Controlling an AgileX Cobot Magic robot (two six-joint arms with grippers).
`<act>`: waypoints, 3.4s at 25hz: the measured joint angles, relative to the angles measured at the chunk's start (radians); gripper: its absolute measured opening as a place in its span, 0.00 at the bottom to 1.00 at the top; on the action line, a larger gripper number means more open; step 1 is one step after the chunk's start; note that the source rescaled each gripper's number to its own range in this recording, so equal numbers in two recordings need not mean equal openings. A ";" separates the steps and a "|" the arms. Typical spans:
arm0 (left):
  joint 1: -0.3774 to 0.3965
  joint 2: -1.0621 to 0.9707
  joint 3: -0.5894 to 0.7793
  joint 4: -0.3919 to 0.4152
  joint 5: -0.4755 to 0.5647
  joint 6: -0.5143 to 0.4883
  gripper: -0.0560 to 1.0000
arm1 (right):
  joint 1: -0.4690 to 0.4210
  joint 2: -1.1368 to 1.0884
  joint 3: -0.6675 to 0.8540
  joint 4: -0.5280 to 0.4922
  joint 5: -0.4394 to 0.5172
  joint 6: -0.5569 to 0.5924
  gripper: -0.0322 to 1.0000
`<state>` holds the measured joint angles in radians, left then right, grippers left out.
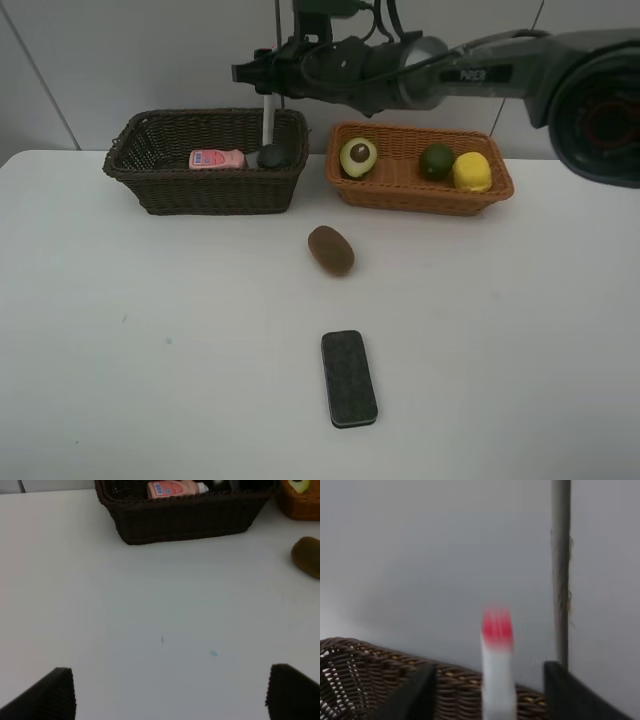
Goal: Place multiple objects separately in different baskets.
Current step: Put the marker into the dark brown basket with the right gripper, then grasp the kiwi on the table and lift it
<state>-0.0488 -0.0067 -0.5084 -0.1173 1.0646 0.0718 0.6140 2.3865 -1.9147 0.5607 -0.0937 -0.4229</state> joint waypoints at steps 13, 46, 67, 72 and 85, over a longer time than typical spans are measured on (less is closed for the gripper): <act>0.000 0.000 0.000 0.000 0.000 0.000 1.00 | -0.001 -0.116 -0.015 -0.034 0.439 0.029 1.00; 0.000 0.000 0.000 0.000 0.000 0.000 1.00 | 0.009 -0.270 0.199 -0.498 1.236 0.277 1.00; 0.000 0.000 0.000 0.000 0.000 0.000 1.00 | 0.009 -0.097 0.253 -0.553 0.979 0.276 1.00; 0.000 0.000 0.000 0.000 0.000 0.000 1.00 | 0.009 -0.066 0.253 -0.561 0.969 0.276 1.00; 0.000 0.000 0.000 0.000 0.000 0.000 1.00 | 0.009 -0.084 0.253 -0.569 0.990 0.272 0.55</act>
<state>-0.0488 -0.0067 -0.5084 -0.1173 1.0646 0.0718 0.6226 2.3022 -1.6618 -0.0083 0.8967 -0.1514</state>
